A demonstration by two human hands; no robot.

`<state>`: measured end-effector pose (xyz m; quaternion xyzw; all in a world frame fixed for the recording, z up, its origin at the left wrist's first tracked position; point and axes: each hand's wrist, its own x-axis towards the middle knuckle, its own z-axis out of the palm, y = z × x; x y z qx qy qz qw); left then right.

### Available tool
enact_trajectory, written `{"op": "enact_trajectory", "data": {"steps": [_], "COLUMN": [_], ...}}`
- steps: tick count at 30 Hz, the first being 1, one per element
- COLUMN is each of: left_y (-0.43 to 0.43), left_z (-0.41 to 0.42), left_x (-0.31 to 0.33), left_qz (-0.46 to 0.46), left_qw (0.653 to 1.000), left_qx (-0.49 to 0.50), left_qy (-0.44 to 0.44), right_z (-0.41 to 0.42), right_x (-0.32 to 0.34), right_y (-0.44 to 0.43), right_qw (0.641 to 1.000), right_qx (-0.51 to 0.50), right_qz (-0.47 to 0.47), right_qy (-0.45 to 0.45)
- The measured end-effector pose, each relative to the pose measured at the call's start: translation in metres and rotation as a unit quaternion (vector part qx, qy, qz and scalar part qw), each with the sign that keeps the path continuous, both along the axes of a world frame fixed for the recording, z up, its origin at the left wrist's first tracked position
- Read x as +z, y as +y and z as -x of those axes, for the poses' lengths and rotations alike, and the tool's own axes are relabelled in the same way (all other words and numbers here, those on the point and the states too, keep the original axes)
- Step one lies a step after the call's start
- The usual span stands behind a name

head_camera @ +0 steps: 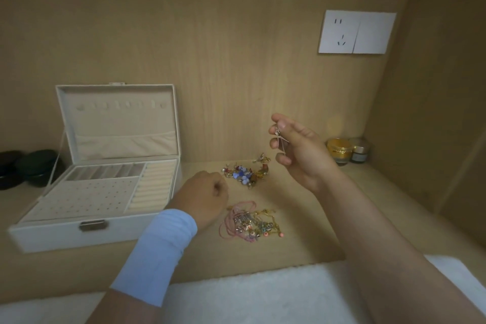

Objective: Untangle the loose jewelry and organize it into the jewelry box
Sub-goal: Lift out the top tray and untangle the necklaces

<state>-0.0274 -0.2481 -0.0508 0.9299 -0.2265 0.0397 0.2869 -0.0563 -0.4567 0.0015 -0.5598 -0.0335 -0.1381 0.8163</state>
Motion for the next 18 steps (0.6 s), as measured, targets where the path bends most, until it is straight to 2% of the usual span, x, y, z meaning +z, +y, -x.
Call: {"op": "enact_trajectory", "data": {"steps": [2, 3, 6, 8, 9, 13, 18], "left_y": [-0.011, -0.02, -0.05, -0.061, -0.064, -0.06, -0.053], "left_z": [0.004, 0.005, 0.006, 0.0, -0.004, -0.019, -0.03], "left_x": [0.005, 0.01, 0.031, 0.042, 0.046, 0.055, 0.058], "left_qz": [0.091, 0.156, 0.296, 0.35, 0.348, 0.243, 0.272], "left_qw": [0.995, 0.986, 0.928, 0.881, 0.872, 0.907, 0.903], "left_qx": [-0.031, -0.059, -0.145, -0.164, -0.168, -0.185, -0.17], "left_qy": [-0.006, 0.027, 0.174, 0.275, 0.302, 0.29, 0.287], "right_z": [0.002, 0.002, 0.004, 0.007, 0.007, 0.001, -0.011], "right_x": [0.003, 0.004, 0.007, 0.008, 0.009, 0.001, -0.015], "right_y": [0.003, 0.005, 0.009, 0.008, 0.005, -0.012, -0.028], "right_qw": [1.0, 1.0, 0.999, 0.999, 0.999, 0.997, 0.997], "right_qx": [0.004, 0.008, 0.02, 0.016, 0.012, -0.002, -0.002], "right_qz": [0.016, 0.027, 0.047, 0.042, 0.044, 0.071, 0.033], "right_qy": [-0.007, -0.011, -0.011, 0.003, 0.007, 0.028, 0.075]}}
